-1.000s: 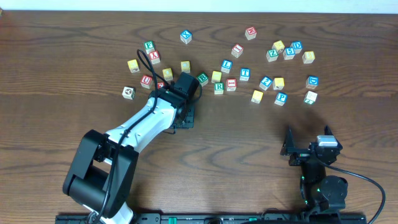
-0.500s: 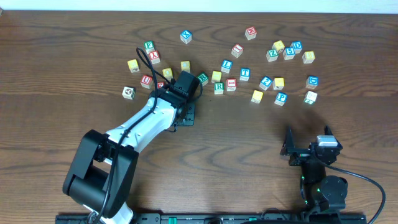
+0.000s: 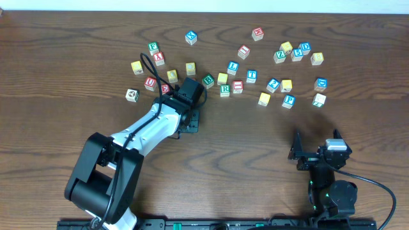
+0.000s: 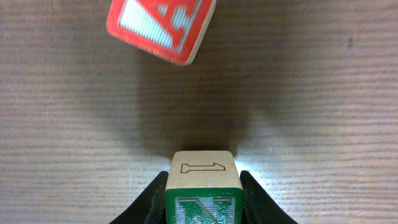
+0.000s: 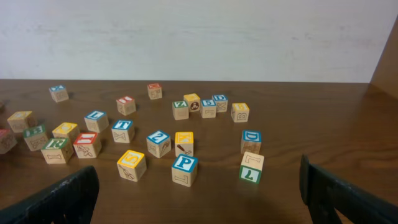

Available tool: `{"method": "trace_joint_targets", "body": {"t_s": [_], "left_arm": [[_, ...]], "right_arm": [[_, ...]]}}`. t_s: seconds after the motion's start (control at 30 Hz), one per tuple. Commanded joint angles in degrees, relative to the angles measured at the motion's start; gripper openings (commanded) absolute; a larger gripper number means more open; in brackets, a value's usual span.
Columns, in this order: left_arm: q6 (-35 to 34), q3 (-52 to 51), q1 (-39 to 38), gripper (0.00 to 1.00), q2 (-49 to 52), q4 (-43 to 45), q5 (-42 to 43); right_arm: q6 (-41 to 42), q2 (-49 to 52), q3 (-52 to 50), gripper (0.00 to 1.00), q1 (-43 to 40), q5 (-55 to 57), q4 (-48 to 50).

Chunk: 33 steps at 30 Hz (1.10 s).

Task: Spell out NEURIPS
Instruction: 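Lower the held N block onto the table at the center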

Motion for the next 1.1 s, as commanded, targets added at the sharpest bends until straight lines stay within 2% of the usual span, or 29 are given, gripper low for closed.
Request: {"method": "trace_joint_targets", "body": {"t_s": [0.0, 1.07], "left_arm": [[0.13, -0.35, -0.02, 0.24, 0.5, 0.83, -0.96], [0.13, -0.37, -0.02, 0.24, 1.77, 2.4, -0.98]], "right_arm": [[-0.46, -0.26, -0.09, 0.99, -0.42, -0.13, -0.24], [-0.46, -0.26, -0.09, 0.99, -0.39, -0.13, -0.24]]}}
